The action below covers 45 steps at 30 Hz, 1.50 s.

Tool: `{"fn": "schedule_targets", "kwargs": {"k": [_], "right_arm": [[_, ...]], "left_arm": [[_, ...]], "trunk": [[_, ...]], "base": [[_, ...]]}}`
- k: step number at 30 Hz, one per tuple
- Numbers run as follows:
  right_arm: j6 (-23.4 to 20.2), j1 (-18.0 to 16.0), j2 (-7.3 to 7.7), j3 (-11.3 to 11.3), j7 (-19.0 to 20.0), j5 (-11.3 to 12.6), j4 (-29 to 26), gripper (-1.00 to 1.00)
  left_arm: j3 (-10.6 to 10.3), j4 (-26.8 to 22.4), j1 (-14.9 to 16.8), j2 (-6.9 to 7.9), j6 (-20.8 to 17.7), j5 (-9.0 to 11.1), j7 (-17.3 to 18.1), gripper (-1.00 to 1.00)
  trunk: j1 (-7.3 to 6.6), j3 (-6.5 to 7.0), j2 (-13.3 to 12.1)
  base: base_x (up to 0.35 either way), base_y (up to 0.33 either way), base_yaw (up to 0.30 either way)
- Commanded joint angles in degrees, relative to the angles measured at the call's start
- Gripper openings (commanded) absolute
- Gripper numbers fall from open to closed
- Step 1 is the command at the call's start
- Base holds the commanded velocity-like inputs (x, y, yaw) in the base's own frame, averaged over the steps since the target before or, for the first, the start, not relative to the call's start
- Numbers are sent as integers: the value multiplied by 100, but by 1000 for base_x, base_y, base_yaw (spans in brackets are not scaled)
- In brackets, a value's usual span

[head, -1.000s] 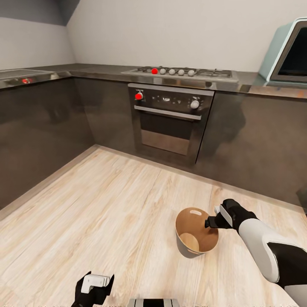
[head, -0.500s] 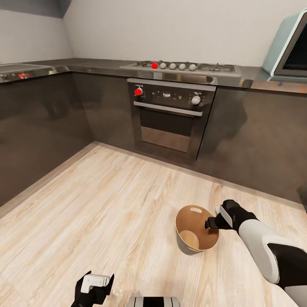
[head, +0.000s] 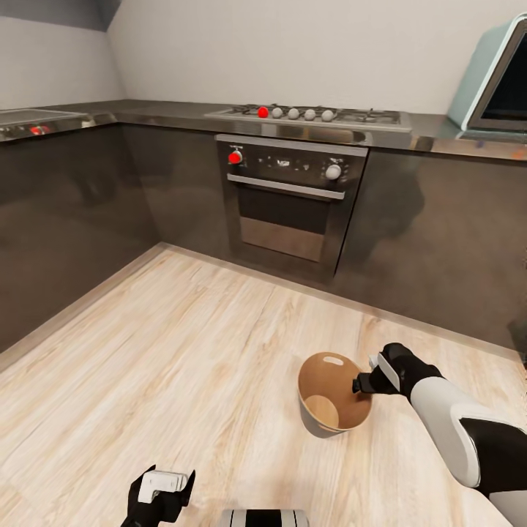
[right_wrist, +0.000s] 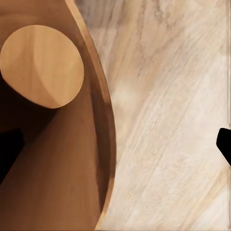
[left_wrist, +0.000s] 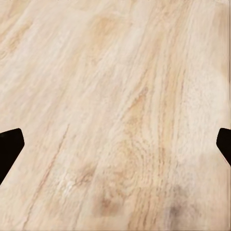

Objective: Put the three can of soda from the living room inside the tash can in the kitchen.

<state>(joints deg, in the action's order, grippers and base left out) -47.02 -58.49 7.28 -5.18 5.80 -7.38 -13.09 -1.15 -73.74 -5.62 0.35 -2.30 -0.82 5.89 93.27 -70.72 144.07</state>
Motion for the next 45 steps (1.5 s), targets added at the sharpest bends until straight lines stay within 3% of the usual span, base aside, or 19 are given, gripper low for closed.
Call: {"fn": "schedule_targets", "kwargs": {"k": [1,20,28,45], "right_arm": [[0,3,0,0,0,0,0,100],[4,22,-8,8,6,-8,-7,100],[1,22,-12,16,4,-9,-2,100],[0,22,-11,17,0,-9,-4,100]], "left_arm": [[-2,-2,0,2,9,1,0,100],[-1,-9,0,0,10,3,2,100],[15,12,2,0,-3,3,2,100],[32,16,8,0,6,1,0,100]], "trunk": [[0,0,0],[0,-3,0],[21,-233,11],[21,-279,11]], "base": [[0,-155,0],[0,-25,0],[0,0,0],[0,31,0]]}}
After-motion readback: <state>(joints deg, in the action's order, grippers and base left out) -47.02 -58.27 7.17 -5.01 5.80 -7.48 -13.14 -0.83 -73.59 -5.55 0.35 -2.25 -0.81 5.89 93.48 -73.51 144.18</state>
